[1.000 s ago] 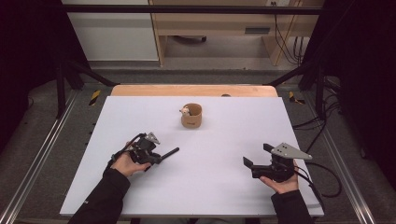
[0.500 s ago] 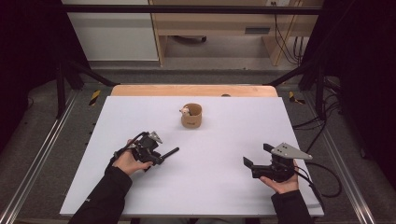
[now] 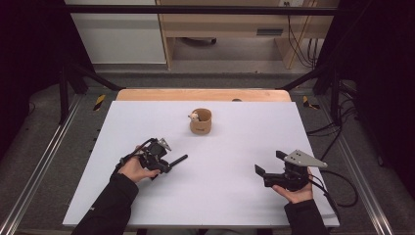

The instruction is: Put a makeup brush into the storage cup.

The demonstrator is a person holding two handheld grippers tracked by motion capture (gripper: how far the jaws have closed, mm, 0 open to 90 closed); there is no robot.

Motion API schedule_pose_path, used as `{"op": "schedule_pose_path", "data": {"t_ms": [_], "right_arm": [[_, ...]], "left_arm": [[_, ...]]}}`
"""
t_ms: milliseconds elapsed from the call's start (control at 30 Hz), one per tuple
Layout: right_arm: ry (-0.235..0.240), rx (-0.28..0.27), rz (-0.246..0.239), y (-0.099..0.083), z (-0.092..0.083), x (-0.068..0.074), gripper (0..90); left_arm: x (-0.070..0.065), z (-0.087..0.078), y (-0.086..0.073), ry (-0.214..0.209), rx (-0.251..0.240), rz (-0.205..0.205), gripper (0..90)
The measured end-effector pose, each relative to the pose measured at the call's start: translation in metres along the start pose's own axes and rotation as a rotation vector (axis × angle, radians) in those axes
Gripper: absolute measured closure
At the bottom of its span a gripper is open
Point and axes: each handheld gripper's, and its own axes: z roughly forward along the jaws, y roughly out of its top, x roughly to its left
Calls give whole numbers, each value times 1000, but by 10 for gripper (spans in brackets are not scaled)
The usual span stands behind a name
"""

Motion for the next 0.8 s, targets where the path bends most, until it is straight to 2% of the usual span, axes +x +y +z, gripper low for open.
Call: {"op": "schedule_pose_path", "data": {"t_ms": [200, 633, 800], "right_arm": [[1, -1, 4, 0, -1, 0, 64], [6, 4, -4, 0, 0, 1, 64], [5, 4, -7, 0, 0, 1, 64]], "left_arm": [[-1, 0, 1, 9, 7, 5, 730], [-4, 1, 3, 33, 26, 44, 775], [-4, 1, 4, 27, 30, 41, 780]]}}
